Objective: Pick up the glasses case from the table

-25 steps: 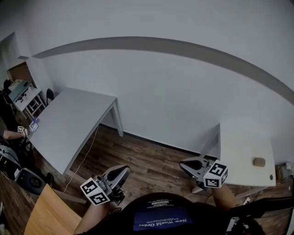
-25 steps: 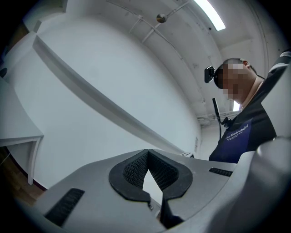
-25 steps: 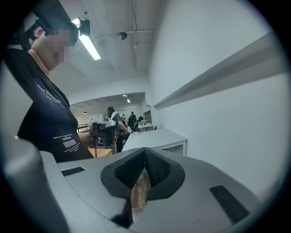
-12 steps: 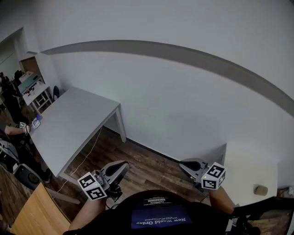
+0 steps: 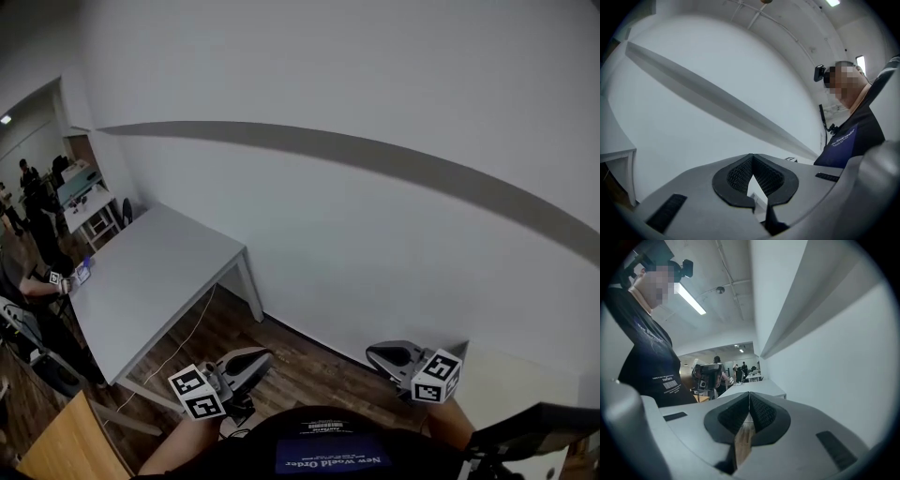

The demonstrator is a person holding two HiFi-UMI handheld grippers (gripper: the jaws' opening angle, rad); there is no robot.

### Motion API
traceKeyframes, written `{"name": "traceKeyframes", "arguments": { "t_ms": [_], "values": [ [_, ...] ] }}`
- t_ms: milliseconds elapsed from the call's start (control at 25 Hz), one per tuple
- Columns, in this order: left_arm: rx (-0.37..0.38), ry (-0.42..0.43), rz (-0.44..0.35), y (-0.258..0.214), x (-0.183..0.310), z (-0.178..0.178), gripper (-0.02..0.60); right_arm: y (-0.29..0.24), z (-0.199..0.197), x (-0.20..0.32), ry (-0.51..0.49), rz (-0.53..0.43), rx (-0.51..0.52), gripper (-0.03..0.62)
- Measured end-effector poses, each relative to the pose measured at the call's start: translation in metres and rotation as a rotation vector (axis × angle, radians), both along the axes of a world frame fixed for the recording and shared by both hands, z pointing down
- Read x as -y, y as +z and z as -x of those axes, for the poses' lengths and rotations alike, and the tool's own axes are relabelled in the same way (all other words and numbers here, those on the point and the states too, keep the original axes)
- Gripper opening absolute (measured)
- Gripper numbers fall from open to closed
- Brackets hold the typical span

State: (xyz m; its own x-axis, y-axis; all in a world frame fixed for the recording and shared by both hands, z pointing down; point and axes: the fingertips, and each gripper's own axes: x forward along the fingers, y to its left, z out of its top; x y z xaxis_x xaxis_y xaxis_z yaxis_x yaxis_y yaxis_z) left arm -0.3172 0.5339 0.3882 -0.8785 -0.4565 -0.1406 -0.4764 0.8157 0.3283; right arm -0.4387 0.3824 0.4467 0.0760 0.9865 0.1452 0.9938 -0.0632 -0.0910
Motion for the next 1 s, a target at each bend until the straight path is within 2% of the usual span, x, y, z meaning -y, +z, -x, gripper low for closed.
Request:
{"name": "traceKeyframes", "arguments": {
  "t_ms": [120,240,360,520,640,760,880,1000],
  "values": [
    [-0.012,0.032,-0.021,0.006,-0.003,0.048,-0.003,0.008,0.039,0.006,0.034,-0.006,-0.014,0.002],
    [-0.027,0.105,-0.042,0.003,0.001,0.089,-0.003,0.003,0.073,0.013,0.103,-0.016,-0.045,0.002],
    [-0.018,0.252,-0.058,0.000,0.005,0.125,-0.003,-0.003,0.089,0.023,0.232,-0.035,-0.049,0.002],
    [0.032,0.449,-0.044,0.013,-0.031,0.190,-0.003,0.002,0.123,0.002,0.428,-0.017,0.014,0.002],
    [0.057,0.546,-0.015,0.010,-0.068,0.230,-0.003,0.001,0.137,-0.029,0.503,-0.020,0.024,0.002],
    [0.063,0.622,-0.029,0.004,-0.093,0.268,-0.003,-0.001,0.158,-0.052,0.582,-0.033,-0.003,0.002],
    [0.049,0.713,-0.040,0.011,-0.095,0.289,-0.003,0.000,0.161,-0.058,0.651,-0.036,-0.026,0.002],
    [0.021,0.837,-0.068,0.019,-0.078,0.317,-0.003,0.009,0.160,-0.042,0.768,-0.058,-0.059,0.002]
  ]
}}
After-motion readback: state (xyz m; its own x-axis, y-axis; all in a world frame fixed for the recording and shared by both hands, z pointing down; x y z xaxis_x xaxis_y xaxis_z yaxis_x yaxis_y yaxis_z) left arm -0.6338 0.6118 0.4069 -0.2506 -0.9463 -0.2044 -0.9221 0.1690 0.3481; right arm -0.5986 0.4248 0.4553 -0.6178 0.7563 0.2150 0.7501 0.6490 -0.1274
